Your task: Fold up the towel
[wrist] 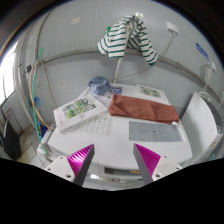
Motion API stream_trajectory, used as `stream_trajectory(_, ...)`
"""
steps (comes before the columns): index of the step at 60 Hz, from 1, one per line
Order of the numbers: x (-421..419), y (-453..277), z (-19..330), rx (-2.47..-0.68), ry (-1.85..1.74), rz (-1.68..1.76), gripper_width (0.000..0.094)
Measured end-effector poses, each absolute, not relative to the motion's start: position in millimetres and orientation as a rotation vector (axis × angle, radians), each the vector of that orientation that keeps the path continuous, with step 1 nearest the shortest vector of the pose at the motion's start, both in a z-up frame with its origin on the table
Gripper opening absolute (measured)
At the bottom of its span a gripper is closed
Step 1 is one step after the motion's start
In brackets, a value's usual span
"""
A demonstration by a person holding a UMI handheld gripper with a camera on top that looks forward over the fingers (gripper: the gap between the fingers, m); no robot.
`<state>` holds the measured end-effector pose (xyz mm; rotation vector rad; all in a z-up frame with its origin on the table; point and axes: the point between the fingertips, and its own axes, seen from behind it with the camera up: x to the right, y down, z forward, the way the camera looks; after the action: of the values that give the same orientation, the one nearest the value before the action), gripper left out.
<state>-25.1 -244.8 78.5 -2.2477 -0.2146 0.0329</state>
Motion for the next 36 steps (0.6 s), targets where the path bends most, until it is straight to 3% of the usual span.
stream_trajectory(22,-48.0,-41.4,69.1,-2.191,-0.202,0.098,0.0804)
stream_trajectory(30,-67.5,7.2,35.6,-2.233,-0.201,0.105,0.0777)
stream_trajectory(35,-75.4,15.4,6.4,-2.278,-0.23,0.089,0.0664)
stream_trajectory(36,-75.5,17.0,5.7,-2.267,-0.245,0.078,0.0706)
